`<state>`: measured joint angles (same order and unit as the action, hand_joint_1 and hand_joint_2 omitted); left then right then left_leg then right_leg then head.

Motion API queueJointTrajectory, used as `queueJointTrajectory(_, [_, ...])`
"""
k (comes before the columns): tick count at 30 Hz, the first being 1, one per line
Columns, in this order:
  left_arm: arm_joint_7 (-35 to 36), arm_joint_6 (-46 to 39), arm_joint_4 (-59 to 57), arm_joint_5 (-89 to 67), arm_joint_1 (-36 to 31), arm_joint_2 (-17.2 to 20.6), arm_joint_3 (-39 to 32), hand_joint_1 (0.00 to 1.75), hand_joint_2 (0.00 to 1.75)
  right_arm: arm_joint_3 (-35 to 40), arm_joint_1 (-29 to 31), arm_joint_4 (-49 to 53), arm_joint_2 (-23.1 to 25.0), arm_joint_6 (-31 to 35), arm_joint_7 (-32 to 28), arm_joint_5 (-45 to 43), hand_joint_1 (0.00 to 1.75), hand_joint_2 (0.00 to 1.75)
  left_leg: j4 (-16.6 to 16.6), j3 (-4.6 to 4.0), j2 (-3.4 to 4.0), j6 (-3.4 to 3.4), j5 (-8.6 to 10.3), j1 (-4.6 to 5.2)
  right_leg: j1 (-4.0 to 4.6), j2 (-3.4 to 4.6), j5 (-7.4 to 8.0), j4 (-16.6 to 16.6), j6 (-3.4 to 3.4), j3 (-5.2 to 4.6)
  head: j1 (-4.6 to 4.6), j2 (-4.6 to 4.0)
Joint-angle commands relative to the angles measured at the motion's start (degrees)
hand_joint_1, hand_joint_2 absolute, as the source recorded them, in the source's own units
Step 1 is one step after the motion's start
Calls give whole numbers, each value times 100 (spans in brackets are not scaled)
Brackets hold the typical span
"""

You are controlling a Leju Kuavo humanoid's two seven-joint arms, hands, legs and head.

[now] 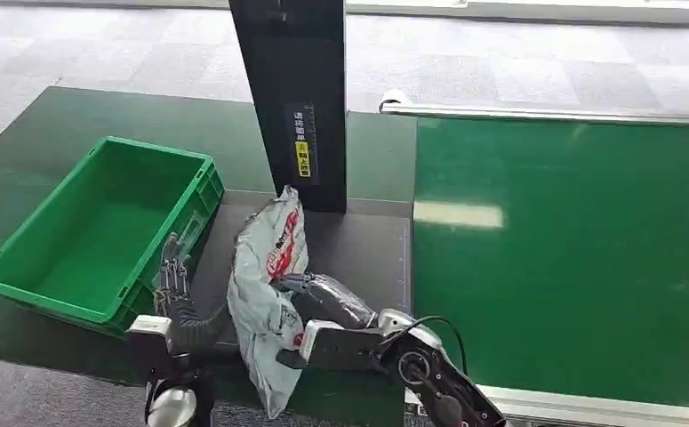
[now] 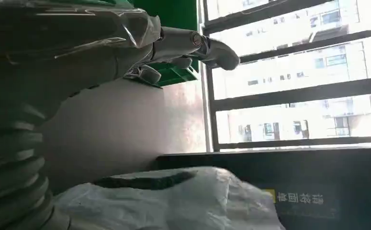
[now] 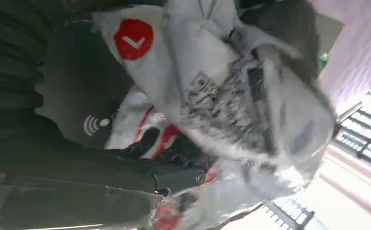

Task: Moved the parcel from conveyor to table for the left to box.

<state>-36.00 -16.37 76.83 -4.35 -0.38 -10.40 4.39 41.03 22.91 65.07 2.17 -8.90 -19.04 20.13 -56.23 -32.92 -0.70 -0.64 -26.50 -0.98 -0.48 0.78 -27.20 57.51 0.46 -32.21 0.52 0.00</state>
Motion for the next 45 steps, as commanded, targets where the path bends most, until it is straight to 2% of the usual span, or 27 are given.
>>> queueJointTrajectory(1, [183,24,312,-256,297,-59,-291,0,175,-1687,-520,474,-475,356,-110,-340,0,175,3,1,-17,7,1,4,-3,-25,-4,-5,2,9,0,0])
queueJointTrajectory(5, [246,58,471,-420,465,-140,-480,0,175,-3102,-1192,1255,-506,496,-172,-594,0,175,1,0,-28,10,0,8,-6,-36,-9,-5,4,10,2,0])
queueJointTrajectory(10, [273,155,601,-589,645,-209,-785,0,175,-4707,-2183,2160,-205,552,-321,-964,0,175,4,3,-27,9,-2,7,-6,-36,-9,-7,2,11,0,0])
queueJointTrajectory(14, [179,24,777,-1111,719,-67,-978,0,175,-5294,-2940,2630,-46,564,-482,-1126,0,175,4,2,-41,0,-8,2,-2,-40,-11,-9,0,12,0,0])
queueJointTrajectory(19, [220,-334,1023,-1822,716,193,-1101,0,175,-5362,-3189,2746,142,509,-596,-1140,0,175,5,4,-21,-6,-16,4,-3,-22,-14,-5,-7,8,0,0])
queueJointTrajectory(23, [464,-568,1191,-3443,790,596,-937,0,175,-5295,-3299,2683,168,500,-614,-1134,0,175,7,4,-6,-7,-16,2,1,-14,-14,-5,-12,5,0,0])
queueJointTrajectory(25, [481,-541,1197,-3594,808,612,-879,0,175,-5305,-3345,2648,181,533,-660,-1148,0,175,8,7,-8,-7,-15,0,2,-15,-14,-6,-13,6,2,0])
queueJointTrajectory(33, [628,-301,429,-4199,761,1024,351,0,175,-5151,-3122,2386,105,551,-836,-1295,0,175,11,15,-7,-7,-12,3,-2,-13,-13,-8,-10,11,0,0])
queueJointTrajectory(45, [1025,-45,-250,-5094,495,1449,1650,0,175,-5105,-3072,2571,216,609,-826,-1391,0,175,14,17,-1,-5,-12,5,-3,-15,-12,-10,-11,13,2,0])
